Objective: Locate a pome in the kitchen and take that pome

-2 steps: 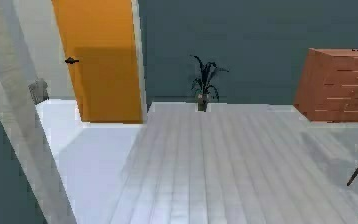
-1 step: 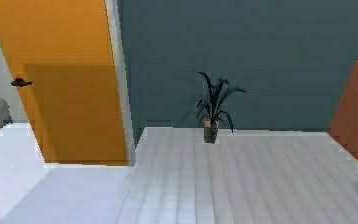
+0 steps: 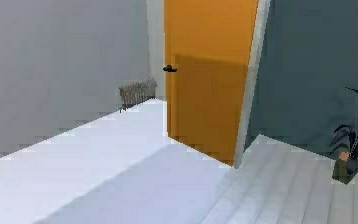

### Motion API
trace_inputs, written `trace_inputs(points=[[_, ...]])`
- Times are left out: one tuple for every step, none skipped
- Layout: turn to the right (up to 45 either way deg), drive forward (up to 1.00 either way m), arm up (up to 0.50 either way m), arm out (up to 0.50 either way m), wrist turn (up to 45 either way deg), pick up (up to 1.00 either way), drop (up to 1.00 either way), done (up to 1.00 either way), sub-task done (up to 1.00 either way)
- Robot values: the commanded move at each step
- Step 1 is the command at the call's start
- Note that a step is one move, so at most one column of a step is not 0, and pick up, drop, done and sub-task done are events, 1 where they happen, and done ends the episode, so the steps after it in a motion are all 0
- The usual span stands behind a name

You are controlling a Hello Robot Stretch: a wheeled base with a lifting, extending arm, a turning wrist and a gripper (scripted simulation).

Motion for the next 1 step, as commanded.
trace_inputs(points=[[0.0,0.45,0.00,0.00,0.0,0.00,0.00,0.00,0.00]])
